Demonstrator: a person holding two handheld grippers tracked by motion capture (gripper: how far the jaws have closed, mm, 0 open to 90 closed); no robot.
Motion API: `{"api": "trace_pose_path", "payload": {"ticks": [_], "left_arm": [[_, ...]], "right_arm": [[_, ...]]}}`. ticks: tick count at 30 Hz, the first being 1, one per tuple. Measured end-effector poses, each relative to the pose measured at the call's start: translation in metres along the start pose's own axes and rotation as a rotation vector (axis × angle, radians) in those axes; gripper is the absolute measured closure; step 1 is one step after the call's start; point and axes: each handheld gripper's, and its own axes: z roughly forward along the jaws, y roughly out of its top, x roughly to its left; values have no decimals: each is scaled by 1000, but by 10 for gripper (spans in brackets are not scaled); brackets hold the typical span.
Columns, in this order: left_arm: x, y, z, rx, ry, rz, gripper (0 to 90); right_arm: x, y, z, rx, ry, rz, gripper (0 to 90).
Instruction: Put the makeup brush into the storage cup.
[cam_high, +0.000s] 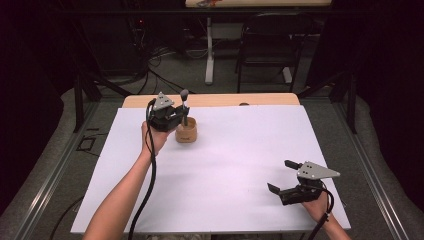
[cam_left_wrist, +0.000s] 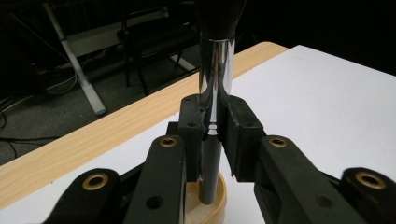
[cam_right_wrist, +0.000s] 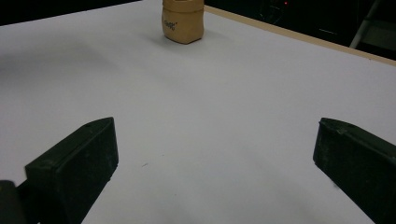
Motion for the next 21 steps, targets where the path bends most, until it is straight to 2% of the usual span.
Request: {"api": "trace_pose_path", "payload": {"ticks": [6, 12, 21], "left_arm": [[0, -3, 10, 3, 14, -3, 780], [4, -9, 21, 12, 27, -34, 779], [7, -14, 28, 34, 33, -56, 778]], "right_arm": [[0, 0, 1, 3, 7, 2, 0], [0, 0, 1, 5, 11, 1, 0], [0, 0, 1, 8, 11, 1, 0]]}}
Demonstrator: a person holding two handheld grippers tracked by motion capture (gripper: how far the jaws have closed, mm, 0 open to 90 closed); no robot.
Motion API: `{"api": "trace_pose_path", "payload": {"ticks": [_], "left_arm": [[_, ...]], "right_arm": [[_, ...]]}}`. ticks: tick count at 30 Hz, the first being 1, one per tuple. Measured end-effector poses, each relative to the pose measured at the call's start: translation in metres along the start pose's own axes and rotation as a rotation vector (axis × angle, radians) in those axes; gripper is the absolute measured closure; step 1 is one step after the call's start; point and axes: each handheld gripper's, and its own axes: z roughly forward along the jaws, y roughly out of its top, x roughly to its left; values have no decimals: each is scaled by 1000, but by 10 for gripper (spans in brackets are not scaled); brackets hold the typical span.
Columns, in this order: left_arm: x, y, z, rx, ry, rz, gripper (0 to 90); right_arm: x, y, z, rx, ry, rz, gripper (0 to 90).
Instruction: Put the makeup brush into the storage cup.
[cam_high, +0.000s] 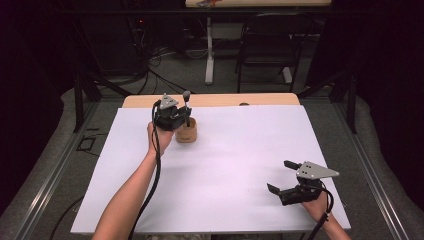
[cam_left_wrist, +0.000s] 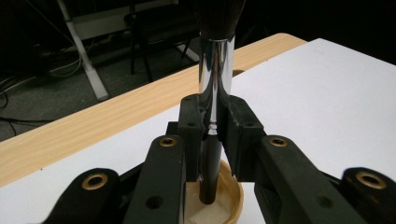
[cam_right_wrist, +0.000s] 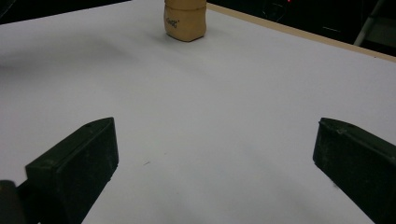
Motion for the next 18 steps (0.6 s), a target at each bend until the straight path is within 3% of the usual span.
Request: {"api": "trace_pose_path", "payload": {"ticks": [18], "left_arm": [[0, -4, 8, 24, 12, -9, 776]], "right_arm": [[0, 0, 0, 7, 1, -5, 0]]}}
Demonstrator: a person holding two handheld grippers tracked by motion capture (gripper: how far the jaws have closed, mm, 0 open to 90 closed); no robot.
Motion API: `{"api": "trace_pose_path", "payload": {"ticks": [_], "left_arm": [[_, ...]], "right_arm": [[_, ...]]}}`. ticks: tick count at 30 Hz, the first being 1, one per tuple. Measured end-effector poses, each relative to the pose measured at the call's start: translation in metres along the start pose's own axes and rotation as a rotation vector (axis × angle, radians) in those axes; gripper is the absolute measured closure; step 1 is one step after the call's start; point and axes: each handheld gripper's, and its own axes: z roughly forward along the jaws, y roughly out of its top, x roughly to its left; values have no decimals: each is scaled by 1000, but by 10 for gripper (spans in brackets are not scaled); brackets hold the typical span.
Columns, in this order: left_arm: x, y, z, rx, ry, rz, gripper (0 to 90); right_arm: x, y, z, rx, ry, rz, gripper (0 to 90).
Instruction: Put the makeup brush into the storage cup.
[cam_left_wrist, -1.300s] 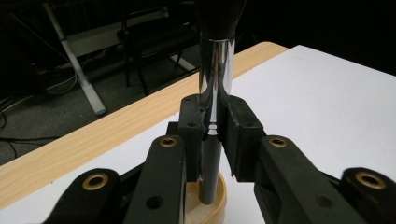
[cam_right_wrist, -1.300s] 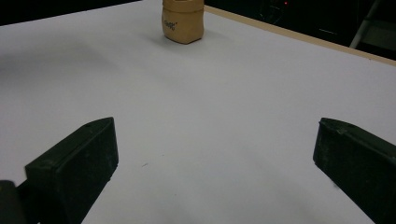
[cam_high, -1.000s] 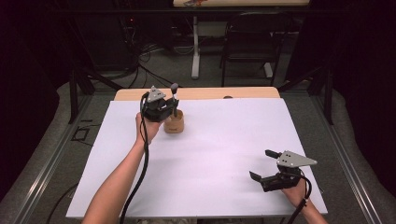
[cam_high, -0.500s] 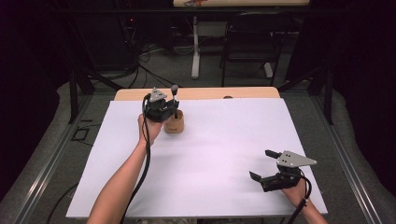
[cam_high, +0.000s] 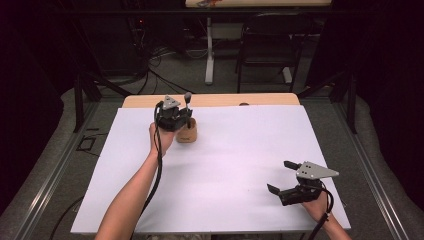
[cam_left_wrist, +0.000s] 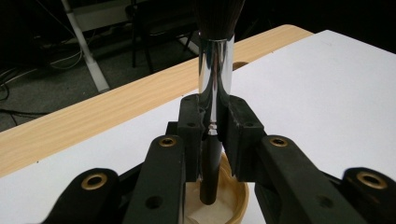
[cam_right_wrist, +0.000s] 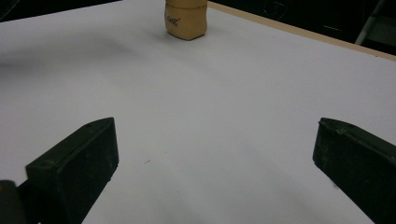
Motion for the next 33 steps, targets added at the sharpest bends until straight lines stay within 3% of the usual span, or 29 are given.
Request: {"api": "trace_pose_path", "payload": {"ticks": [2, 3, 7, 10, 15, 18, 33], "left_arm": [[1, 0, 1, 6, -6, -3, 768], [1, 0, 1, 11, -2, -6, 707], [0, -1, -3, 17, 37, -20, 329], [0, -2, -12, 7, 40, -12, 156], [-1, -7, -28, 1, 24, 2, 64], [-2, -12, -42, 12, -8, 18, 30], [-14, -38, -87, 18, -43, 76, 3]], "right_arm": [[0, 0, 0, 1, 1, -1, 0], [0, 0, 0, 2, 0, -2, 0], [0, 0, -1, -2, -1, -1, 0], [0, 0, -1, 1, -1, 0, 0], [0, 0, -1, -3, -1, 1, 0], [0, 1, -1, -3, 4, 1, 0], [1, 2, -2, -6, 16, 24, 0]]}}
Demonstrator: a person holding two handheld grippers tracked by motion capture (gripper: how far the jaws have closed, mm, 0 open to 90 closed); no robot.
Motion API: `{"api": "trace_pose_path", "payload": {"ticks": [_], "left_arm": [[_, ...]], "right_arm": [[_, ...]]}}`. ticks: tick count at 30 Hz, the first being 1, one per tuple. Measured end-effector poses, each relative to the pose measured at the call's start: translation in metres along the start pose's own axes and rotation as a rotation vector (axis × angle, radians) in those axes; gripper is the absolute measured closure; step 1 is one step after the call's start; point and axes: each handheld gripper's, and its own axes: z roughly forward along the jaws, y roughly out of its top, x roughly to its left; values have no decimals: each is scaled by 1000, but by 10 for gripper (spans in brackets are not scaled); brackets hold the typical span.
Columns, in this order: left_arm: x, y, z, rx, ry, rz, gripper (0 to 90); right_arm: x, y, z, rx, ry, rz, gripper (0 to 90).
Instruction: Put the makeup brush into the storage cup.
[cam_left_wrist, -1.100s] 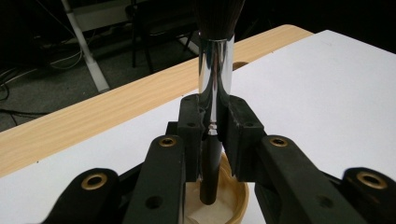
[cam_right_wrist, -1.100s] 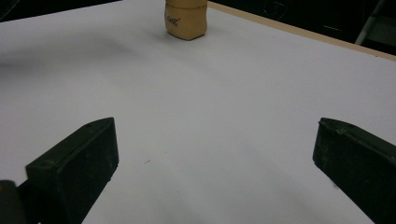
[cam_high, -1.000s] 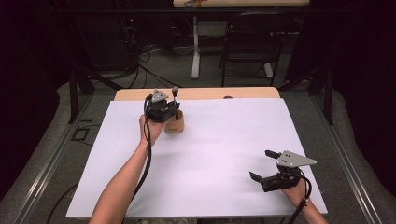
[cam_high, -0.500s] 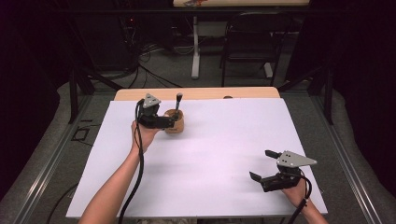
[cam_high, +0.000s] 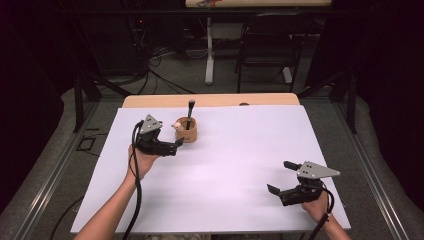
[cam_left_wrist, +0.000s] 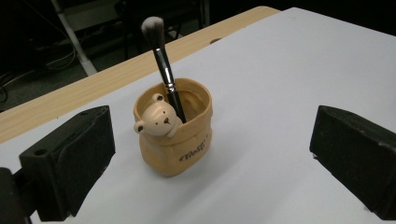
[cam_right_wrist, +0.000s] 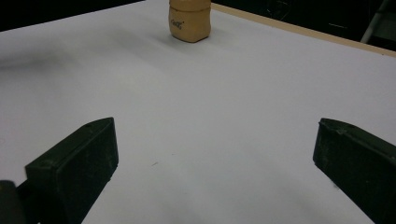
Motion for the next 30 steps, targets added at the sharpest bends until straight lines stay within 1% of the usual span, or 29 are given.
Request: {"api": "trace_pose_path", "payload": {"ticks": [1, 2, 5, 7, 9, 13, 14, 17, 18, 19, 20, 21, 24, 29, 30], "left_arm": [[0, 0, 0, 0, 0, 0, 2], [-2, -2, -5, 0, -6, 5, 2], [-4, -4, -9, -1, -9, 11, 2], [-8, -7, -17, -2, -18, 22, 1], [-9, -8, -18, -3, -21, 23, 1], [-14, -13, -27, 5, -38, 38, 1], [-17, -16, -30, 3, -46, 41, 1], [-19, -19, -33, 5, -54, 45, 1], [-21, -23, -37, 3, -58, 47, 1], [-21, -23, -37, 3, -58, 47, 1], [-23, -27, -41, -1, -67, 43, 1], [-23, -27, -41, -1, -67, 43, 1], [-26, -36, -48, -6, -73, 42, 1], [-26, -43, -55, -13, -81, 32, 0], [-26, -47, -59, -22, -85, 29, 0]], "right_arm": [[0, 0, 0, 0, 0, 0, 0], [0, 0, 0, 4, 2, 1, 0], [0, 0, 1, 0, 3, 1, 0], [1, 0, 0, 10, 3, -1, 0], [1, 0, 0, 10, 4, -1, 0], [0, 0, 0, 9, 3, 1, 0], [0, 0, 0, 8, 5, 1, 0], [0, 0, 0, 9, 4, 1, 0], [0, 0, 0, 8, 5, 1, 0], [0, 0, 0, 8, 5, 1, 0], [0, 0, 0, 6, 5, 1, 0], [0, 0, 0, 6, 5, 1, 0], [0, 0, 0, 9, 5, -1, 0], [1, 0, 0, 12, 2, -2, 0], [1, 0, 0, 12, 3, -2, 0]]}}
